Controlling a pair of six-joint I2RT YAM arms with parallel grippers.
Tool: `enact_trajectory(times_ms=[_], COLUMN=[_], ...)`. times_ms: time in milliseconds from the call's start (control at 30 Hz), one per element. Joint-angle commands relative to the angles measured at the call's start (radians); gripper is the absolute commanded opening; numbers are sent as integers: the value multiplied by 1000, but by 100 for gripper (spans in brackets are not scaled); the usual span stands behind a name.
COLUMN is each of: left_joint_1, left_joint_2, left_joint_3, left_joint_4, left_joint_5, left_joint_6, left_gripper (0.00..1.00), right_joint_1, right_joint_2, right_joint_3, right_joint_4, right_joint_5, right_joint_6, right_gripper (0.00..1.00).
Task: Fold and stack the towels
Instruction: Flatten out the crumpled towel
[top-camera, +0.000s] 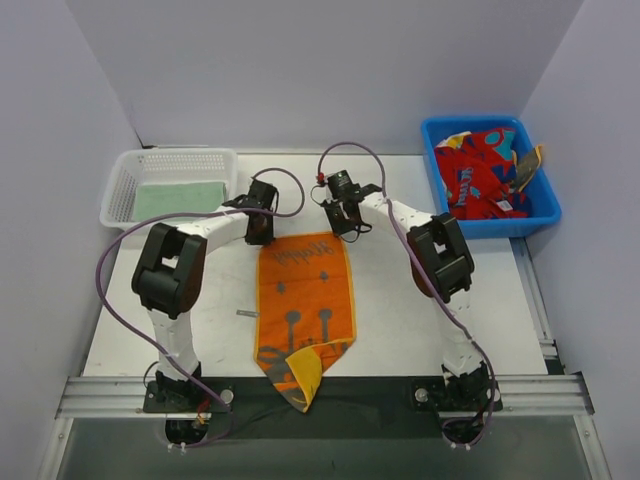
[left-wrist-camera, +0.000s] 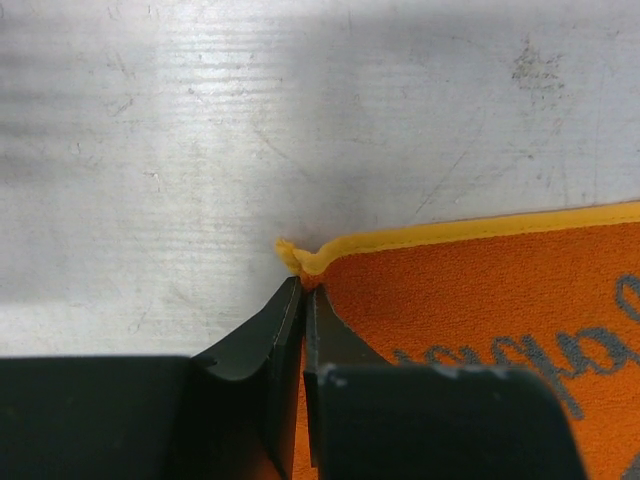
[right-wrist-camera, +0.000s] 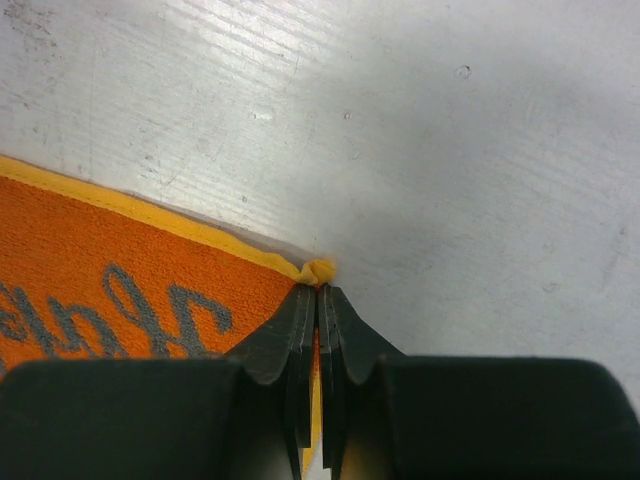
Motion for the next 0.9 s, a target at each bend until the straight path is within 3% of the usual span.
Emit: enact_trajectory(times_ms=[0, 333, 500, 867], left_joint_1=[20, 16, 4, -180], left_joint_2=[-104, -477, -623, -827], left_joint_3=[-27, -40, 35, 189], left_joint_4=[19, 230, 262, 263], left_joint_5=[20, 36, 43, -36], left_joint_6=[35, 170, 251, 433], left_gripper=[0, 0, 0, 0], right_joint_1=[-17, -46, -41, -15], right_joint_2=[-114, -480, -656, -931], right_joint_3=[-9, -58, -53, -35], right_joint_4=[-56, 60, 109, 163], right_joint_5=[8, 115, 127, 56], right_joint_6=[-22, -39, -65, -128], right_gripper=[0, 0, 0, 0])
